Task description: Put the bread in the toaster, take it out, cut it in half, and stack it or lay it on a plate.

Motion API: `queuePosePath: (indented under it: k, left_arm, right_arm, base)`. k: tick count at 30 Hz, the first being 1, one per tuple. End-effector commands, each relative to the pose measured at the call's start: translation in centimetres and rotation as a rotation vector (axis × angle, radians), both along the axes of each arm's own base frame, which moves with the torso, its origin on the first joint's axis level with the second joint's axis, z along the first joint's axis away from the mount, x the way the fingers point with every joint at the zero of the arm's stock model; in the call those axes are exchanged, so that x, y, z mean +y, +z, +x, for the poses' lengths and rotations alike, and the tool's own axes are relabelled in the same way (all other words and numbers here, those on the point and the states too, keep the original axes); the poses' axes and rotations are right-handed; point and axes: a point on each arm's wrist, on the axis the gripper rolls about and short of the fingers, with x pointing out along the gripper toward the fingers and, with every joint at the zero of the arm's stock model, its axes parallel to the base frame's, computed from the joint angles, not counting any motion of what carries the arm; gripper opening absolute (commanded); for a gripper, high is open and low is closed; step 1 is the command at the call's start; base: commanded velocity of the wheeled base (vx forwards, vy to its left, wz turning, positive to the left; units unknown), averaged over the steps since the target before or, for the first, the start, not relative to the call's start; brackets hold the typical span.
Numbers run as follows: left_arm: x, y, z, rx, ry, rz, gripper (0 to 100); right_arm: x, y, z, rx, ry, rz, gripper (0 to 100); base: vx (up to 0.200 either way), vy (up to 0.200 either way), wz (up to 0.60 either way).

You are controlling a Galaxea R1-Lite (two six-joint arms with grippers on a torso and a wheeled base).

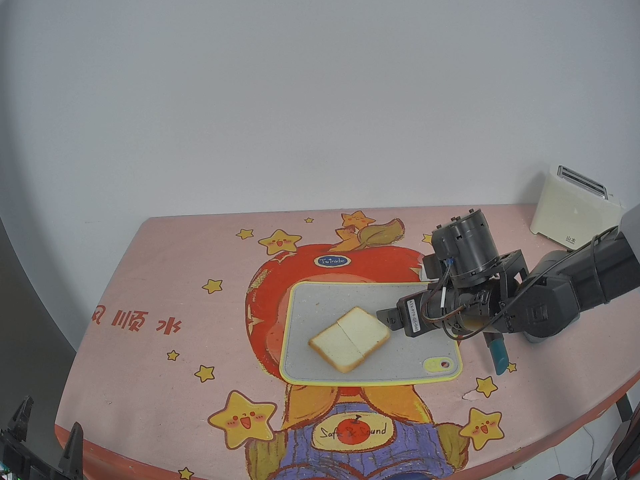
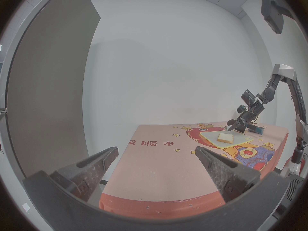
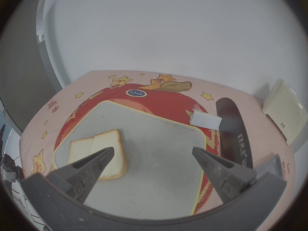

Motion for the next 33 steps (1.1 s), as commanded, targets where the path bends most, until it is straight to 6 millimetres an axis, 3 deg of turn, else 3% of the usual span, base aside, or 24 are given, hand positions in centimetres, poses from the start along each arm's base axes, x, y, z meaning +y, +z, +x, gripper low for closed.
queuePosePath:
  k: [1, 22, 33]
  left_arm:
    - [0.0, -0.5, 0.1, 0.007, -0.001, 0.0, 100]
    - [0.0, -0.5, 0.1, 0.007, 0.0, 0.0, 100]
    - [0.0, -0.5, 0.1, 0.007, 0.0, 0.0, 100]
  right_arm:
    - [0.2, -0.4, -0.1, 0.009, 0.005, -0.006, 100]
    - [1.0, -2.8, 0.2, 0.06, 0.014, -0.05, 100]
    - [1.0, -2.6, 0.2, 0.054, 0.012, -0.048, 100]
  base:
    - [0.0, 0.0, 0.0]
    - [0.0, 0.0, 0.0]
    - [0.0, 0.0, 0.0]
